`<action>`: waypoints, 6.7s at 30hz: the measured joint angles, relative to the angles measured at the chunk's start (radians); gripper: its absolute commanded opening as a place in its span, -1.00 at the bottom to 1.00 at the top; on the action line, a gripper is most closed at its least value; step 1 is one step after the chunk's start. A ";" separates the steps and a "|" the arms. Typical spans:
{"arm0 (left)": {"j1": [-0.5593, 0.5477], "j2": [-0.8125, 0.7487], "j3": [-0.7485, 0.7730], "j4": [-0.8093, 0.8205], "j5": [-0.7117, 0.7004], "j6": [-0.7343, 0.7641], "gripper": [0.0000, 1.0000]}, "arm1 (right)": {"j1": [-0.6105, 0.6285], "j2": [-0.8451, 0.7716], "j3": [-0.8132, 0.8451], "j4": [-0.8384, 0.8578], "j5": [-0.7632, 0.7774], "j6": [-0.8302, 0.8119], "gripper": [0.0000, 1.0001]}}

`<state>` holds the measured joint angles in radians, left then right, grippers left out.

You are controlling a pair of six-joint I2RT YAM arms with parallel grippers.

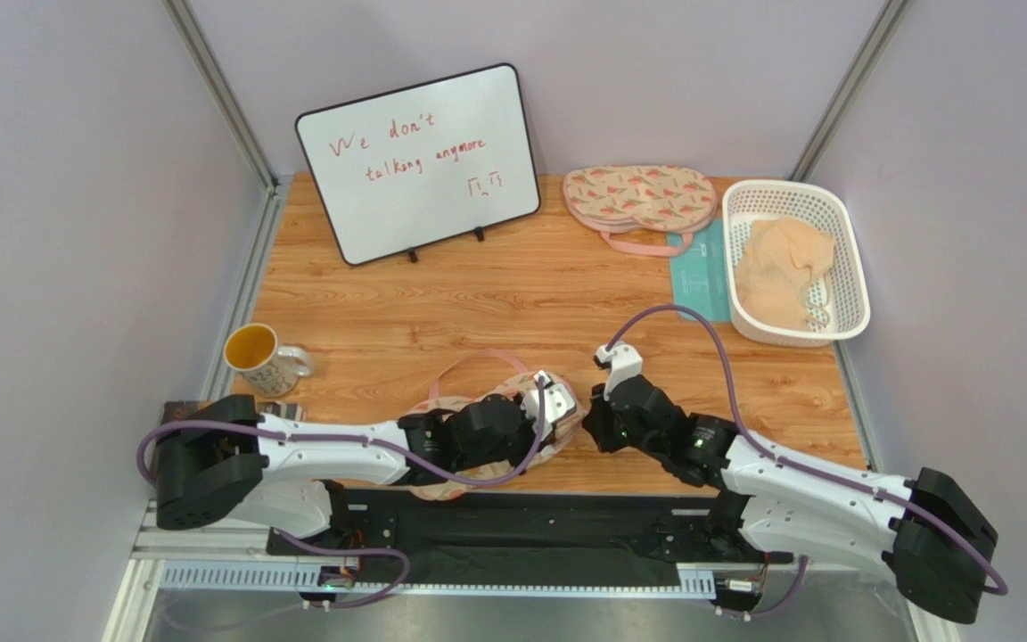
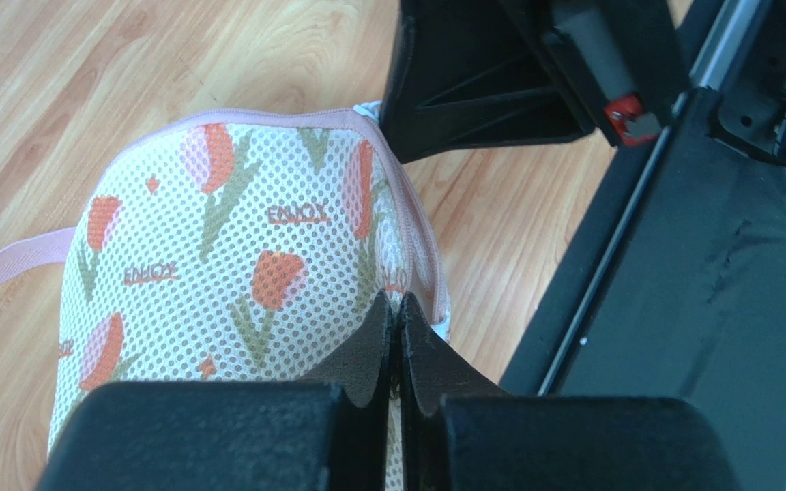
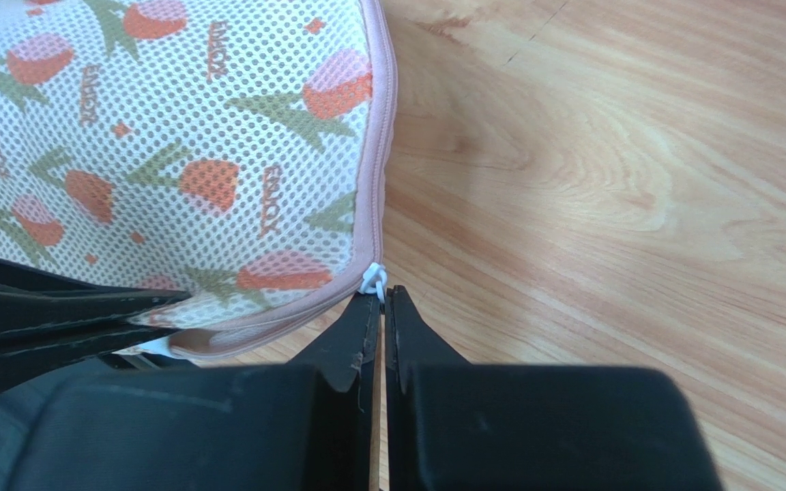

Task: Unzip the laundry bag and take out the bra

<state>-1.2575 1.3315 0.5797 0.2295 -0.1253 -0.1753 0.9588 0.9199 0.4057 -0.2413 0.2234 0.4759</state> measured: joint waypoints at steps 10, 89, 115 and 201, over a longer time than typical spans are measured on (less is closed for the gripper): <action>-0.034 -0.151 -0.095 -0.041 -0.005 0.002 -1.00 | -0.031 0.156 0.016 0.096 -0.106 -0.027 -1.00; -0.030 -0.008 0.090 -0.147 0.056 0.147 0.57 | 0.046 -0.020 -0.048 -0.069 0.018 0.201 -1.00; -0.116 0.247 0.172 -0.069 -0.293 0.204 -0.43 | 0.046 -0.019 -0.048 -0.068 -0.009 0.201 -1.00; -0.208 0.299 0.258 -0.202 -0.515 0.041 0.18 | -0.030 0.093 0.016 -0.031 -0.066 0.151 -1.00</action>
<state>-1.4658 1.6302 0.8379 0.0273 -0.6407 -0.1341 0.9291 1.0134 0.4217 -0.2722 0.1577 0.6273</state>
